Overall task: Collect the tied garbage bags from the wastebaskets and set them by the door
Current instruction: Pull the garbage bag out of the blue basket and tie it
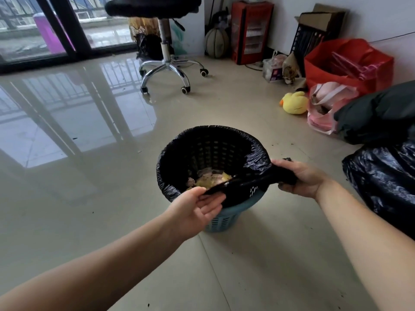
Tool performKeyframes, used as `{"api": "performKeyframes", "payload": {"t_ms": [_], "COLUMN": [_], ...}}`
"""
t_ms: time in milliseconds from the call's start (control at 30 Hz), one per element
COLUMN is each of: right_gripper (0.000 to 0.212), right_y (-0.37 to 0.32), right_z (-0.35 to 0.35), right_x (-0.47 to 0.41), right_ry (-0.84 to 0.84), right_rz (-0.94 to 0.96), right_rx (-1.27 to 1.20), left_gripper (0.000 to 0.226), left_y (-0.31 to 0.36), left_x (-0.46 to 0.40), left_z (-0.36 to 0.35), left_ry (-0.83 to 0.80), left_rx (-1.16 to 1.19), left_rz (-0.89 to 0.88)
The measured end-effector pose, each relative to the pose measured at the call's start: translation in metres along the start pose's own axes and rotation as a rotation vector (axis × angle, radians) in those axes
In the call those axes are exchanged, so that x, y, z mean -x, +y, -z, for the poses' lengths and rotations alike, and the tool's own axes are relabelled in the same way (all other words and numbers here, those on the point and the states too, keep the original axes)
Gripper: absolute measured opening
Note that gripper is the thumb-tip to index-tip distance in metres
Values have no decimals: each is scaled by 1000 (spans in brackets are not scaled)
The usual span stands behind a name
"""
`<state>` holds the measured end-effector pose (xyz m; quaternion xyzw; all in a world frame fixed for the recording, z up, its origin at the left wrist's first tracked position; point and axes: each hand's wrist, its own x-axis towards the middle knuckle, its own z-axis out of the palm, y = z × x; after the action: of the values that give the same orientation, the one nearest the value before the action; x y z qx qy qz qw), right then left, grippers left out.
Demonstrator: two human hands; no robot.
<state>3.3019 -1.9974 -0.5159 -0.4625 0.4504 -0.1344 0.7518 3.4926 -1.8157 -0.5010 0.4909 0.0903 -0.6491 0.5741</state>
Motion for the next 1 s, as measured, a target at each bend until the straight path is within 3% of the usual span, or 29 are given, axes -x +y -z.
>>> {"api": "performKeyframes", "payload": {"t_ms": [100,167,200,267,367,467,533,600,700,833,900,1000], "right_gripper": [23,30,23,11,8,26,28,25,34,57,67,61], "right_y": [-2,0,2,2,-3,-16,-28,-38,-36,-11,-11,-13], "right_z": [-1,1,4,11,21,17,1,-22,-68,-111,-113,-107], "right_x": [-5,-2,0,2,-3,-10,-9,-9,-7,-3,0,-1], "right_ry": [-96,-144,-151,-91,124,344,347,272,94,-171,-203,-149], "right_rz": [60,8,-27,-92,-108,37,208,326,389,393,379,407], "right_rx": [-96,61,152,234,173,-36,-140,-138,193,809,858,959], "left_gripper": [25,27,24,17,19,10,27,35,41,45,61,56], "left_y": [21,36,41,52,63,61,51,37,23,22,27,39], "left_x": [-13,-21,-24,-27,-33,-31,-24,-14,-5,-12,-15,-14], "left_z": [5,13,17,24,30,26,17,4,-12,-23,-20,-9], "left_ry": [58,86,91,121,177,238,220,133,25,-138,-210,-227], "left_rx": [199,275,278,253,242,21,-332,-583,-647,-514,-399,-433], "left_rz": [-133,-171,-181,-207,-275,-434,-628,-712,-604,-440,-373,-325]}}
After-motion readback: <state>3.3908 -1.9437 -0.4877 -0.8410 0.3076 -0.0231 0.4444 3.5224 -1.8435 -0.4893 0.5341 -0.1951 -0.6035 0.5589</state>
